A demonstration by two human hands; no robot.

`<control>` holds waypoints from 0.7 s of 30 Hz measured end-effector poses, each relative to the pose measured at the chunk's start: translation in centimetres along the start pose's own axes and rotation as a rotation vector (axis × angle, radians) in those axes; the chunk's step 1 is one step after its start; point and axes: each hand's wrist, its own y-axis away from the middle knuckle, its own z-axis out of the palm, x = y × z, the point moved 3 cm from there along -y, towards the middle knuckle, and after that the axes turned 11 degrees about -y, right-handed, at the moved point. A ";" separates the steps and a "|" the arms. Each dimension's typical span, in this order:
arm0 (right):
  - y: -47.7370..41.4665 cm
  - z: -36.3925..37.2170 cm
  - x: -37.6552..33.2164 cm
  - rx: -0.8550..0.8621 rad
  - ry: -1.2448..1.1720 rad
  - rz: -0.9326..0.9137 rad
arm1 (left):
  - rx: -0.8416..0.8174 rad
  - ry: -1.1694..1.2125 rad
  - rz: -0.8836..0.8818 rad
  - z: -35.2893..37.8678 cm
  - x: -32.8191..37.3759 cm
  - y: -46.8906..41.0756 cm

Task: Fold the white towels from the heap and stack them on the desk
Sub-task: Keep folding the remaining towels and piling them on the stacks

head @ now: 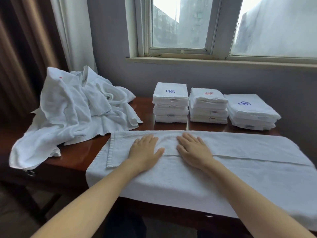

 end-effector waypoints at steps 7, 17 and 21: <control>0.0 -1.3 2.7 0.020 0.031 0.022 | 0.049 0.017 0.025 0.8 1.9 -2.6; 1.0 -3.3 3.6 0.093 -0.063 0.022 | 0.198 0.322 -0.052 -1.4 1.3 -2.6; -0.1 -3.3 -0.7 0.202 -0.190 -0.136 | 0.333 0.209 -0.209 -2.4 -4.2 -1.9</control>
